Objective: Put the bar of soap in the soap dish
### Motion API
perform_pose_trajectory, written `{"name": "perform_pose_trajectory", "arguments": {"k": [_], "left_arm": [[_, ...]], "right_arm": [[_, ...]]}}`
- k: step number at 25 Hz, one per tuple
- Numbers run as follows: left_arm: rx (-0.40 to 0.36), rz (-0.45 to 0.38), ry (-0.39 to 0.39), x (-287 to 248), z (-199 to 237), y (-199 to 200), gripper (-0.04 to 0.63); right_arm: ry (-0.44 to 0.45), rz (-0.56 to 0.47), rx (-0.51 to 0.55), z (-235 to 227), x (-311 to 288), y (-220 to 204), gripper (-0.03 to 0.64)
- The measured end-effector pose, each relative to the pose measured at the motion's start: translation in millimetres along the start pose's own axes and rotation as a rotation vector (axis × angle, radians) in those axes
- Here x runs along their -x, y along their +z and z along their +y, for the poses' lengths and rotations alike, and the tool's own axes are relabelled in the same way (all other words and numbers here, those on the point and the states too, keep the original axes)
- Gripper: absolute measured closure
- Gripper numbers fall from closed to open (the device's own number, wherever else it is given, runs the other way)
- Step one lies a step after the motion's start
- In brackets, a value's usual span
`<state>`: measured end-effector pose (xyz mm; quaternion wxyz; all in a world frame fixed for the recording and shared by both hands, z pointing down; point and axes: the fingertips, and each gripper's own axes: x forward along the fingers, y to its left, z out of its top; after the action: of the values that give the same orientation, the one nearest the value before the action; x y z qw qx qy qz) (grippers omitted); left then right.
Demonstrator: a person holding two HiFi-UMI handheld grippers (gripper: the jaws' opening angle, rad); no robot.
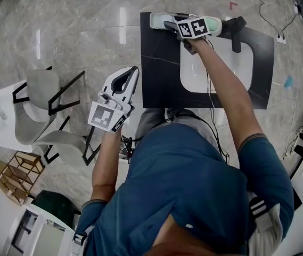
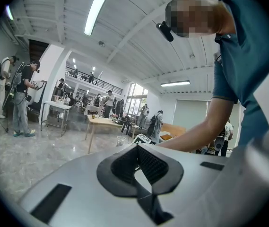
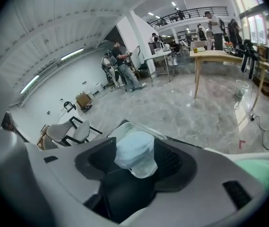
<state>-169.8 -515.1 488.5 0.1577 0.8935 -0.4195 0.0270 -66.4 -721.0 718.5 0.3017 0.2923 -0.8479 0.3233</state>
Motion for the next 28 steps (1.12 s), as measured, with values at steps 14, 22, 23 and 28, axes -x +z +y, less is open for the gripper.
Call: {"name": "perform_pose_trajectory", "arguments": {"k": [14,22,23,28], "left_arm": [[-0.006,-0.005,0.003,0.2,-1.5,2.9,0.592],[-0.005,-0.006,0.004,0.7,-2.5,2.7,0.592],[-0.005,-0.005,0.003,0.5,-2.7,3.1,0.592],[-0.008,-0.005,0.004,0.8,-3.6,2.5,0.592]], "right_arm": [[0.06,0.137,-0.258,-0.7,-0.1,-7.6,0.445],[0.258,0.144,-0.494,16.6,6.4,-15.7,0.517],[0.248,0.159,-0.467,17.1,7.8,-17.5,0.522],[0.277,0.136,-0.404,27.9,3.0,-16.8,0.535]]}}
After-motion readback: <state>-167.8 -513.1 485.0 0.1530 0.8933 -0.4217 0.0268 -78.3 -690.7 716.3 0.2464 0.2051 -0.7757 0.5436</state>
